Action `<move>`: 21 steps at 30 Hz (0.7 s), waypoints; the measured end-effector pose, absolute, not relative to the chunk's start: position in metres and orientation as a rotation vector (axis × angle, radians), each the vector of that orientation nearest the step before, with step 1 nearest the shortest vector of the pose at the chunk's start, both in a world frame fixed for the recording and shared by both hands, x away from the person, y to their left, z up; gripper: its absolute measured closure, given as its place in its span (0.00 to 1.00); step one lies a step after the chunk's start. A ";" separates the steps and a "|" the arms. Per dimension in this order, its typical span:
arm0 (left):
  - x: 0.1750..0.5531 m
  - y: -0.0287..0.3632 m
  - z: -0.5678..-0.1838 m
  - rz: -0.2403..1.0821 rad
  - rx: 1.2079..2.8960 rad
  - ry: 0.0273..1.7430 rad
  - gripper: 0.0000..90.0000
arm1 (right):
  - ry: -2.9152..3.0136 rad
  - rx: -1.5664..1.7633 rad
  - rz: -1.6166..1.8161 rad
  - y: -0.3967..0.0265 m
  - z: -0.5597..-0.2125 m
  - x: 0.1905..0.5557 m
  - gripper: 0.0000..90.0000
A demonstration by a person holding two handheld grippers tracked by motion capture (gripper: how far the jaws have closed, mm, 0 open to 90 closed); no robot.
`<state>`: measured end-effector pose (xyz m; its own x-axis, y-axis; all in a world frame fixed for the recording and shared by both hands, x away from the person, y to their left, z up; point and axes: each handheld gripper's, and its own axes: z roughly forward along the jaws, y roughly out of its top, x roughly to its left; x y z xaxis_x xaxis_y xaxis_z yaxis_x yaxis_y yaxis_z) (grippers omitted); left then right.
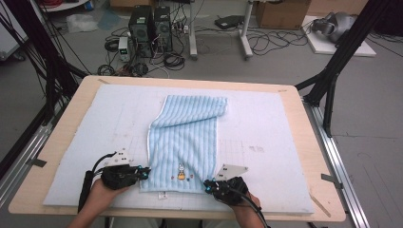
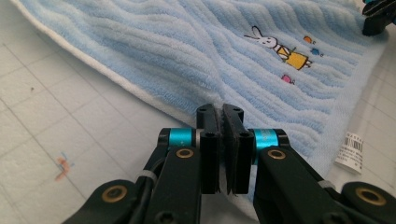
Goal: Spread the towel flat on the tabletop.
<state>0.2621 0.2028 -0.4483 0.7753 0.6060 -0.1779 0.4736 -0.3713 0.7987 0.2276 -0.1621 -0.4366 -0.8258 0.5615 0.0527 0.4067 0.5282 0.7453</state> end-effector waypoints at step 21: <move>0.277 0.232 -0.442 0.305 1.812 0.929 0.57 | 2.239 1.071 1.175 -0.129 -0.433 0.293 0.51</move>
